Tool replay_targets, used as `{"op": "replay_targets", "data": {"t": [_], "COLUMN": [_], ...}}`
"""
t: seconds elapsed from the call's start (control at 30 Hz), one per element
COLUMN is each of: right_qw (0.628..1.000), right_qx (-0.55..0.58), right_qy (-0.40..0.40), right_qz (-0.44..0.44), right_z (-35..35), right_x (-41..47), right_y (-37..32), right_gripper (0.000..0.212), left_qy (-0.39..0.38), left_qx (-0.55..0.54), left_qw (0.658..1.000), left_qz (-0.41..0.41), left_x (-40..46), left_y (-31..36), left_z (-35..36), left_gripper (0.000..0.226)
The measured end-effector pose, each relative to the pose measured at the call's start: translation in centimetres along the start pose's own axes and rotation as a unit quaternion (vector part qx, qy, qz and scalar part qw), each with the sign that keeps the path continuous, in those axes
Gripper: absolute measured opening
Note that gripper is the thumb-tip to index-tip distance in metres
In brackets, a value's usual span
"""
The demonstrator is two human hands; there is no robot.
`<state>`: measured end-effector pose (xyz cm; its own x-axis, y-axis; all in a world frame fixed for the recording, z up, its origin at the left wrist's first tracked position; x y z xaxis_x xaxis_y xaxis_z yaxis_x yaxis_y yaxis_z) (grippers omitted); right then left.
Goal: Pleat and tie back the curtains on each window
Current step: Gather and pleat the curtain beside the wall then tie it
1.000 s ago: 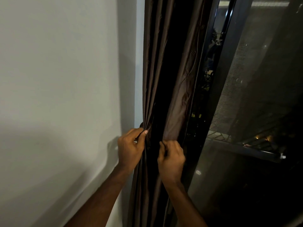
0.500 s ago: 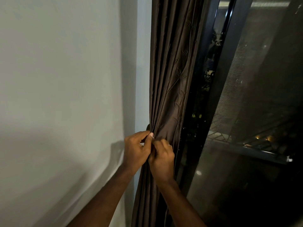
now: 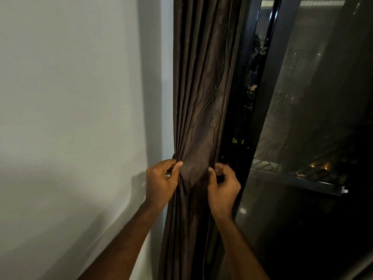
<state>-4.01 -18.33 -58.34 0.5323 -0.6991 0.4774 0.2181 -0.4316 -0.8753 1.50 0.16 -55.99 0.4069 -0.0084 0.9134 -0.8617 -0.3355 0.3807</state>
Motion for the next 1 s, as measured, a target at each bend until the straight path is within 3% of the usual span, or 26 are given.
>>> {"op": "replay_targets", "data": {"t": [0.07, 0.17, 0.23, 0.43, 0.73, 1.0], "right_qw": [0.998, 0.998, 0.995, 0.988, 0.990, 0.982], "right_qx": [-0.024, -0.035, -0.061, -0.075, -0.065, -0.075], "right_qy": [0.023, 0.039, 0.029, -0.011, -0.015, -0.038], "right_qz": [-0.045, -0.037, -0.073, -0.135, -0.123, -0.168], "right_z": [-0.1, -0.1, 0.4, 3.1, 4.1, 4.4], "right_x": [-0.6, -1.6, -2.3, -4.1, -3.7, -3.8], "right_y": [-0.1, 0.3, -0.1, -1.1, -1.3, -1.9], "right_gripper": [0.013, 0.001, 0.010, 0.009, 0.010, 0.013], "left_qy": [0.007, 0.005, -0.005, -0.012, -0.021, -0.043], "left_qx": [0.004, 0.014, 0.035, 0.039, -0.012, -0.065], "left_qw": [1.000, 1.000, 0.999, 0.999, 1.000, 0.997], "left_qz": [-0.003, -0.004, 0.001, 0.004, -0.002, -0.028], "left_x": [-0.1, -0.1, -0.2, -0.3, 0.2, 0.8], "left_y": [-0.2, -0.4, -0.5, -0.2, 0.5, 0.7], "left_z": [0.1, 0.3, 0.6, 1.2, 1.4, 1.2], "left_gripper": [0.017, 0.020, 0.022, 0.030, 0.019, 0.019]}}
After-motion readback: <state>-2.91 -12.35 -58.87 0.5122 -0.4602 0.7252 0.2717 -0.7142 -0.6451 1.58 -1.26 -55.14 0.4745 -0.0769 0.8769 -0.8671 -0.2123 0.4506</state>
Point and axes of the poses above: each hand's wrist, its own x-axis towards the middle knuckle, its own z-axis out of the palm, y = z × x, the point moved 5 cm from there along x, towards the middle knuckle, and after that the axes turned 11 degrees about z, right-handed, at the moved point
